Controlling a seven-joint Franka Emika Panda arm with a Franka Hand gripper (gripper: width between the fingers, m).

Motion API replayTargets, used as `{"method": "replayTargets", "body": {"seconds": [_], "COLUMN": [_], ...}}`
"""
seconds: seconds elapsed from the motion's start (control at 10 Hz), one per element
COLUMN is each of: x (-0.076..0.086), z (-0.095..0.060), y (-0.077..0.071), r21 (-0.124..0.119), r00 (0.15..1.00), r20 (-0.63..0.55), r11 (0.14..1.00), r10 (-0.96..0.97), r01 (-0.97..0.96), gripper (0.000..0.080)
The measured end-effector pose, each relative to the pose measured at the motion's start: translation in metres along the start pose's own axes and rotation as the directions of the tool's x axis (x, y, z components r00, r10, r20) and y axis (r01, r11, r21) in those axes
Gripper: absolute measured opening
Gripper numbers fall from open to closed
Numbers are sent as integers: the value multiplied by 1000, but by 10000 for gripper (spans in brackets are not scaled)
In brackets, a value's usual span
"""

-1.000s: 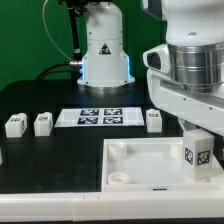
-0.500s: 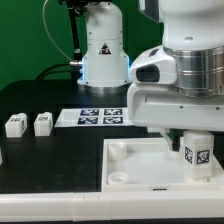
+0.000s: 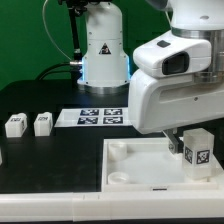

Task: Assemble one leg

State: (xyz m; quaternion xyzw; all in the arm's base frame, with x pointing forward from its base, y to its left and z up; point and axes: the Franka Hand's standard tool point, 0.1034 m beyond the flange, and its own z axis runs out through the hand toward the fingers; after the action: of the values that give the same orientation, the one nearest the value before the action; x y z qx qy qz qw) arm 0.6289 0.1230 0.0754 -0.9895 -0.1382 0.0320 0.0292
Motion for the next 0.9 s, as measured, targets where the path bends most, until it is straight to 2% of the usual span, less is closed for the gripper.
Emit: {"method": "replayTargets", "body": {"seconds": [0.1, 0.3, 0.4, 0.8, 0.9], "x": [0, 0, 0, 0, -1], "z": [0, 0, 0, 0, 0], "y": [0, 0, 2, 3, 2], "r21": [0, 0, -2, 1, 5], "r00": [1000, 1000, 1000, 996, 957], "r20": [0, 1, 1, -5, -21], "r11": [1000, 1000, 1000, 996, 958], "r10": [1, 1, 3, 85, 288], "r01": [-1, -1, -3, -85, -288], "gripper": [649, 376, 298, 298, 298]}}
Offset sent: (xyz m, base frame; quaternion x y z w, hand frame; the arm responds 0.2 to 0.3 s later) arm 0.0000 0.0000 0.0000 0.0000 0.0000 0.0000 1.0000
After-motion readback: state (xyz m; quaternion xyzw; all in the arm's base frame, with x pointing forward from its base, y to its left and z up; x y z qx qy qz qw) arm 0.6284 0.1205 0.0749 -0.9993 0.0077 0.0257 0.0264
